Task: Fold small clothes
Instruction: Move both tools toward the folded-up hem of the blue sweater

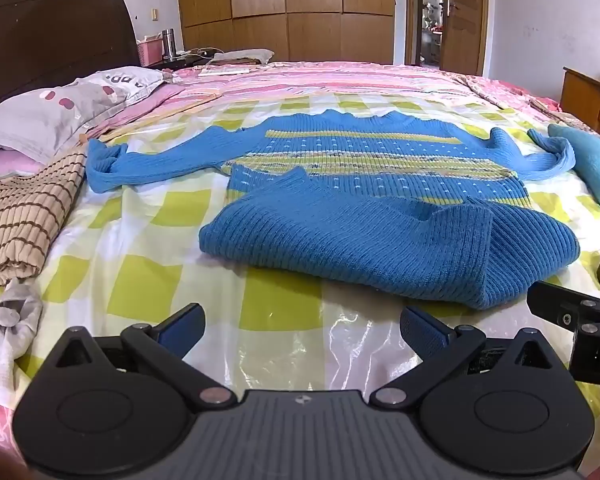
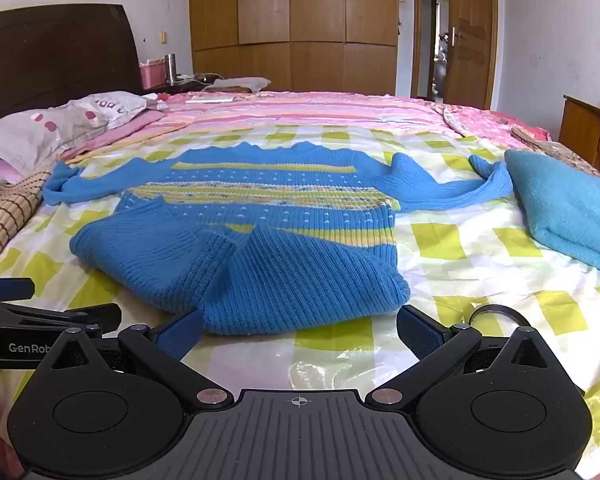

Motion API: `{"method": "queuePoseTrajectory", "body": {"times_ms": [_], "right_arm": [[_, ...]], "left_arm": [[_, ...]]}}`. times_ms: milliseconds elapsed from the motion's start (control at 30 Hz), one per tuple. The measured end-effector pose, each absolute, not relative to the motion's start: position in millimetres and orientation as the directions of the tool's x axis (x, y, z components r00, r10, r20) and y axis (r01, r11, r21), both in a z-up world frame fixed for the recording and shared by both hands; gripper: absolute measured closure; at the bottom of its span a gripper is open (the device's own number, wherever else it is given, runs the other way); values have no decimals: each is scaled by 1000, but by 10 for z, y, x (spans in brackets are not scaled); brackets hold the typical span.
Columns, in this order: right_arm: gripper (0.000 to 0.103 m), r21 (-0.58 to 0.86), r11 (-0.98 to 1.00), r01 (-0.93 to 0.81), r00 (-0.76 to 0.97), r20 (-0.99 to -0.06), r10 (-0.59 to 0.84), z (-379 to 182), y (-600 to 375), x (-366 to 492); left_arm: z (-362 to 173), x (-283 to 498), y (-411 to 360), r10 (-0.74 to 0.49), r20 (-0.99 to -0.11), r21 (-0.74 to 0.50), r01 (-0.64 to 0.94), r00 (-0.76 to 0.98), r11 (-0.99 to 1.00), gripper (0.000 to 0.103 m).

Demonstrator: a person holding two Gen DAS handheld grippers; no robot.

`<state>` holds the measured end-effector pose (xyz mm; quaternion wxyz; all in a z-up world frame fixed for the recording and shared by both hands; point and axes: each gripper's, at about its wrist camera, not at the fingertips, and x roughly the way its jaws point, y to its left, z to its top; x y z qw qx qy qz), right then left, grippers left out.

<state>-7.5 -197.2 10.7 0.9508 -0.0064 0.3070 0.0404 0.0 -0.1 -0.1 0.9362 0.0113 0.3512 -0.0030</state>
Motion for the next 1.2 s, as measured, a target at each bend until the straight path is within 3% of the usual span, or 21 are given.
{"method": "queuePoseTrajectory", "body": {"times_ms": [1200], "right_arm": [[0, 26, 997, -73, 808, -584, 75, 142, -2015, 136]], "left_arm": [[18, 250, 97, 11, -693, 37, 21, 721, 999, 0]]}}
